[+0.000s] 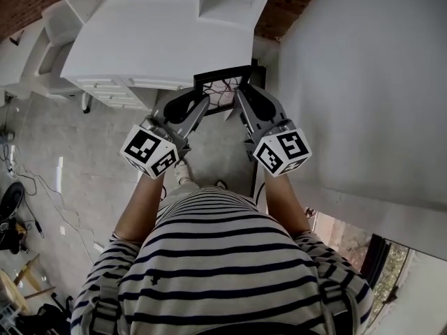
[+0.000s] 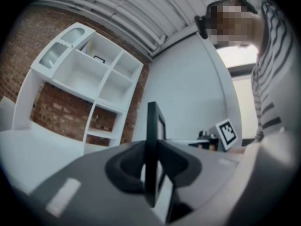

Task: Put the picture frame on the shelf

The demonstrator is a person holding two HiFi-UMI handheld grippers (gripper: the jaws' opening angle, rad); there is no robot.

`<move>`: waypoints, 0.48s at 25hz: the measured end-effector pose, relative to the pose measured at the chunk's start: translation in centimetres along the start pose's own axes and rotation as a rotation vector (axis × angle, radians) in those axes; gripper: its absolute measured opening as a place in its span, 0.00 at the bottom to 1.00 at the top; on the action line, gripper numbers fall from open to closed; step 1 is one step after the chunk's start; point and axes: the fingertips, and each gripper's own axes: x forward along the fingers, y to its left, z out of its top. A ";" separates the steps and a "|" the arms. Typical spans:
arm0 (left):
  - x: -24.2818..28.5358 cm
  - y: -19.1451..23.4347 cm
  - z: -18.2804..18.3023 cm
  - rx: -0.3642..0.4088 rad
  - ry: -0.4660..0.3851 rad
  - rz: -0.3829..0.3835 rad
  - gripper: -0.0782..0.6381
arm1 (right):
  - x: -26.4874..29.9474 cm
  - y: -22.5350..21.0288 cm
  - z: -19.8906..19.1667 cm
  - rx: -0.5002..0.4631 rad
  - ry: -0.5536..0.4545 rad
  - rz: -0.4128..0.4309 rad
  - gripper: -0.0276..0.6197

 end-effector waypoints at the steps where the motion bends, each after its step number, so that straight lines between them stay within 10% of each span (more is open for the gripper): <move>1: -0.4 0.9 0.2 0.001 -0.003 0.004 0.23 | 0.9 0.4 0.0 -0.001 -0.001 0.005 0.14; 12: -4.1 9.7 3.3 0.021 -0.046 -0.012 0.23 | 10.1 4.4 0.8 -0.018 -0.032 0.001 0.14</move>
